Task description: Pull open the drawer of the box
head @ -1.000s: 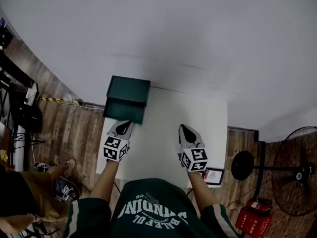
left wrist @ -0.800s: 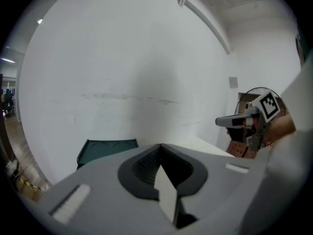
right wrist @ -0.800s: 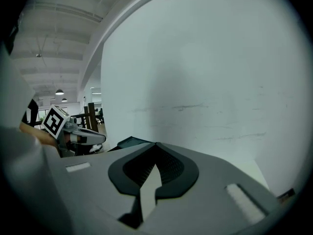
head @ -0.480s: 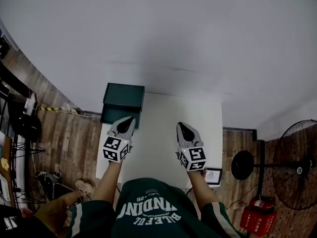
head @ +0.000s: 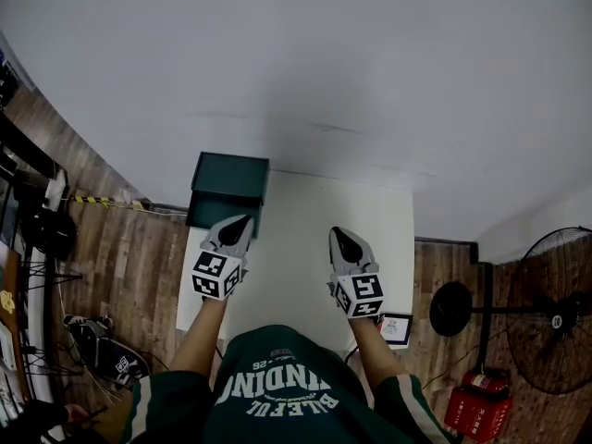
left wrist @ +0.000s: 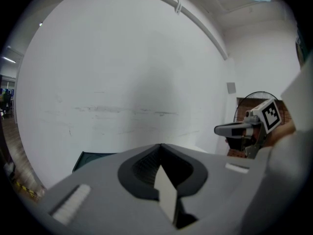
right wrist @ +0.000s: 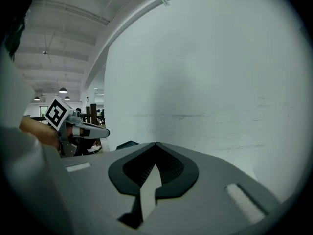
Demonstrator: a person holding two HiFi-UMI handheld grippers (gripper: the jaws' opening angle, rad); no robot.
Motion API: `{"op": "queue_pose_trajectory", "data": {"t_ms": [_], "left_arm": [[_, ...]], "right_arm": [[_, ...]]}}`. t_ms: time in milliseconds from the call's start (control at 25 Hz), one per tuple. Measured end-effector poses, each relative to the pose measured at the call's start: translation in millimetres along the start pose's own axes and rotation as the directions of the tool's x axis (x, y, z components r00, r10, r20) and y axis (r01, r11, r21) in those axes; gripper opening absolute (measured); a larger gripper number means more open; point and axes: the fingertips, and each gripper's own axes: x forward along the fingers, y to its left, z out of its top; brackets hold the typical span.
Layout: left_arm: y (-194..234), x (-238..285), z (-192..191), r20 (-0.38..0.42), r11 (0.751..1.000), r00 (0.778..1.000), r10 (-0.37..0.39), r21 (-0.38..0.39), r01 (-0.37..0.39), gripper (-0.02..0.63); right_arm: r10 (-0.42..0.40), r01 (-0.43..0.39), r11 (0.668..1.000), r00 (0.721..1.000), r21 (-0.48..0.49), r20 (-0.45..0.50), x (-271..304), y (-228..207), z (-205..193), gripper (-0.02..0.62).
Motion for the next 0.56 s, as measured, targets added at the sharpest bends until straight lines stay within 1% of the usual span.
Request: {"op": "queue_pose_trajectory", "data": {"t_ms": [560], "left_arm": [[2.7, 2.9, -8.8, -0.012, 1.0, 1.0, 0.006, -0.013, -0.006, 0.052]], "right_arm": [[0.02, -0.02, 1.0, 1.0, 0.009, -0.022, 5.0, 3.8, -12.4, 0.002]]}}
